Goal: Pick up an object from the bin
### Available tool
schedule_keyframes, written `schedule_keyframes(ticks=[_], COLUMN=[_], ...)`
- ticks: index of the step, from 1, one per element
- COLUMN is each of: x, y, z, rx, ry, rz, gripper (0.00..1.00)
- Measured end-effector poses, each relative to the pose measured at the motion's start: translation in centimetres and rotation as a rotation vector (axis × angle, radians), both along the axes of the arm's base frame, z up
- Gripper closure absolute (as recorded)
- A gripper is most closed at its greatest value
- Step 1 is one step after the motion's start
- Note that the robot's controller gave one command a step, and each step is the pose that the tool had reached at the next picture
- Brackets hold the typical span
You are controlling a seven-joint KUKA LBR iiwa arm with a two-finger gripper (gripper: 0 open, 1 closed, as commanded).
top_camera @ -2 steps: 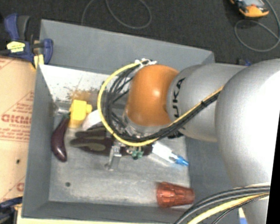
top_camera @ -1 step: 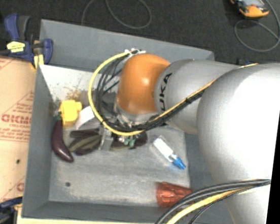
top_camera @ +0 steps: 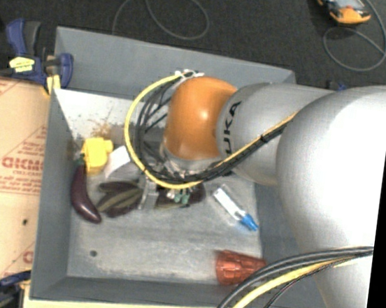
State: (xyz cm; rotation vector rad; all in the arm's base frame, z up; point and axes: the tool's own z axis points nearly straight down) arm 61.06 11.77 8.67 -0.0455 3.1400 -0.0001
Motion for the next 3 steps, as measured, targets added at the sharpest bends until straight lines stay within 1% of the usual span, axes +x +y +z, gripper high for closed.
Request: schedule_keyframes(ticks=[1, 2, 3], x=[-1.3, -3.3, 0.6], y=[-2.2, -3.6, -2.4], z=[-1.1, -1.2, 2.4], rx=[0.003, 0.004, 0.004], ry=[-0.01, -0.015, -0.013], rz=[0.07, 0.071, 0.058], gripper=[1.0, 1.0, 1.0])
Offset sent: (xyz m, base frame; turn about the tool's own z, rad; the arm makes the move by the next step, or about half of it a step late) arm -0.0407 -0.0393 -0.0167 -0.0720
